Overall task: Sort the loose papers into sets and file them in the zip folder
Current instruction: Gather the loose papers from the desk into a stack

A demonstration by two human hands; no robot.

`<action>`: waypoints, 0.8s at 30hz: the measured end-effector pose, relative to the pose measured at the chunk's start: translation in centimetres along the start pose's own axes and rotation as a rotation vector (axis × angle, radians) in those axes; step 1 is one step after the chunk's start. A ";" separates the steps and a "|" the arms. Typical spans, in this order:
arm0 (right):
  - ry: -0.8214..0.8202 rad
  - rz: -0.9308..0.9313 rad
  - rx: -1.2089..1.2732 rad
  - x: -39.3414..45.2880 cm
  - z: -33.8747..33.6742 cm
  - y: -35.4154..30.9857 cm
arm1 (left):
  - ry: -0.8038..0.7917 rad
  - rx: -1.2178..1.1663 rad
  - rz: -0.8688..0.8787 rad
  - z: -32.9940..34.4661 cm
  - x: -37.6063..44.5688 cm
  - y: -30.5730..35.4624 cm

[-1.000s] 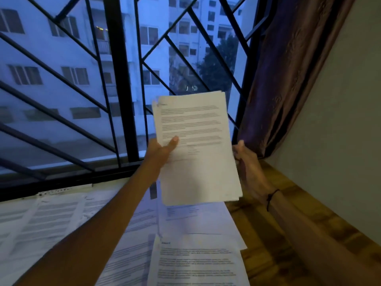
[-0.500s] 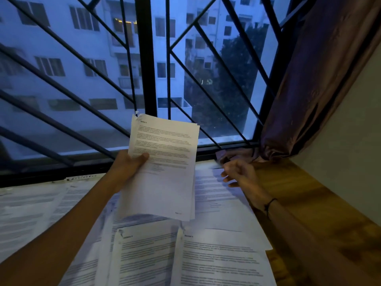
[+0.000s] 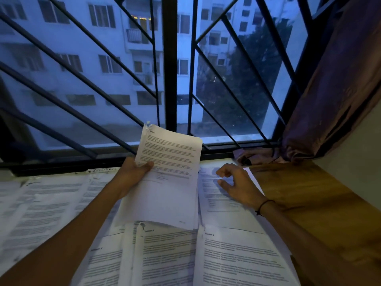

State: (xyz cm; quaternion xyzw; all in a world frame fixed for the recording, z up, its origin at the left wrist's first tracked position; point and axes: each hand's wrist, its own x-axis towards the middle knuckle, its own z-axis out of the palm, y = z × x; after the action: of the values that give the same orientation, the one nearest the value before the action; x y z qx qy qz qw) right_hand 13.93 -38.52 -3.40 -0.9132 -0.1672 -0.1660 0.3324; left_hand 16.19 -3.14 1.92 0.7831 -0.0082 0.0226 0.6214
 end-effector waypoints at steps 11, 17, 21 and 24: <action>-0.162 -0.016 -0.475 -0.4 2.4 -1.6 | 0.024 0.019 -0.045 -1.8 0.6 -1.9; -0.161 -0.013 -0.480 -0.8 2.2 -1.2 | 0.003 -0.006 -0.057 -2.8 1.2 -2.8; -0.161 0.055 -0.414 -0.8 1.4 -1.0 | -0.003 -0.012 -0.067 -2.7 1.3 -2.9; -0.087 0.181 -0.296 -0.6 0.0 -0.2 | -0.019 -0.024 -0.070 -2.2 1.4 -2.7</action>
State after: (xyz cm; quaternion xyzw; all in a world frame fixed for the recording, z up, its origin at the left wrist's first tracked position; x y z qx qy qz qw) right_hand 13.34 -38.49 -3.59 -0.9698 -0.0723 -0.1187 0.2002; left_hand 17.60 -0.39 -0.14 0.7757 0.0132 -0.0069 0.6309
